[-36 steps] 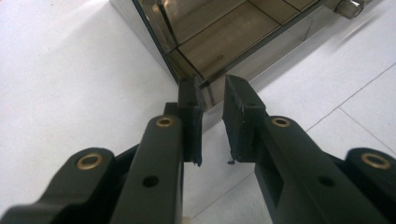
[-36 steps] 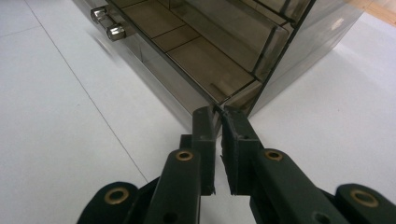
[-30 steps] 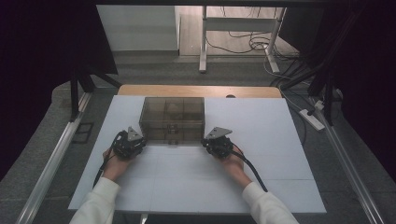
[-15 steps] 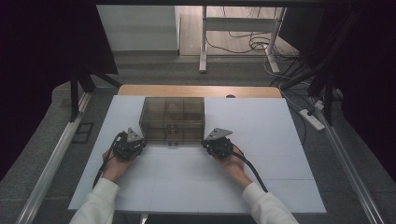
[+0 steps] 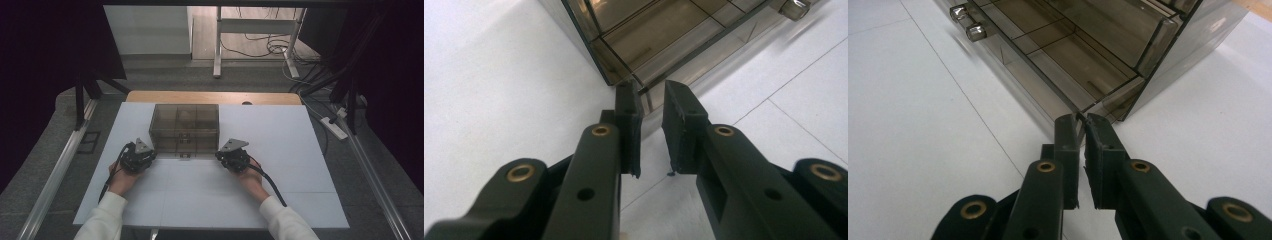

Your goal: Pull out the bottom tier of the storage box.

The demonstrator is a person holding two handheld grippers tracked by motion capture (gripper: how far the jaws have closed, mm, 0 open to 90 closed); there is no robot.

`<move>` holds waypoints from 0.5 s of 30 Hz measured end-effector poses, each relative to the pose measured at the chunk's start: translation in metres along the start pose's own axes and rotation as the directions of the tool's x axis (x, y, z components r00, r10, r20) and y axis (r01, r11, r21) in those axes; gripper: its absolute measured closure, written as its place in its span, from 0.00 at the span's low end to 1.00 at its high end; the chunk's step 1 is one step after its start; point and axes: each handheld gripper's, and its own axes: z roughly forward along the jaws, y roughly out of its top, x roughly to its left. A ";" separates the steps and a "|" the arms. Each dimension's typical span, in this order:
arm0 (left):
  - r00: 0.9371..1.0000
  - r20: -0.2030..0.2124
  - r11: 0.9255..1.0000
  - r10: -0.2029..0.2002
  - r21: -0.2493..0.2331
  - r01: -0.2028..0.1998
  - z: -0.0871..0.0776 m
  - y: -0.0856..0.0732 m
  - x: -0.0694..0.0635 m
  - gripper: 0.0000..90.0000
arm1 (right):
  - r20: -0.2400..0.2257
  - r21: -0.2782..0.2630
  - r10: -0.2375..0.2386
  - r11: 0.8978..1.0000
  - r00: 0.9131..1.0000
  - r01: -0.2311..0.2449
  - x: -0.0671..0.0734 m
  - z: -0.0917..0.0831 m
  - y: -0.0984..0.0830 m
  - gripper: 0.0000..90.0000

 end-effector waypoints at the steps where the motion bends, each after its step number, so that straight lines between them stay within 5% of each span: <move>1: 1.000 0.000 1.000 0.000 0.000 0.000 0.000 0.000 0.000 0.85 | -0.002 0.002 0.000 1.000 1.000 0.000 0.000 0.000 0.000 0.93; 15: 1.000 0.006 1.000 0.002 0.003 -0.002 -0.002 -0.002 -0.001 0.85 | -0.007 0.003 -0.006 1.000 1.000 0.006 0.002 -0.002 -0.001 0.93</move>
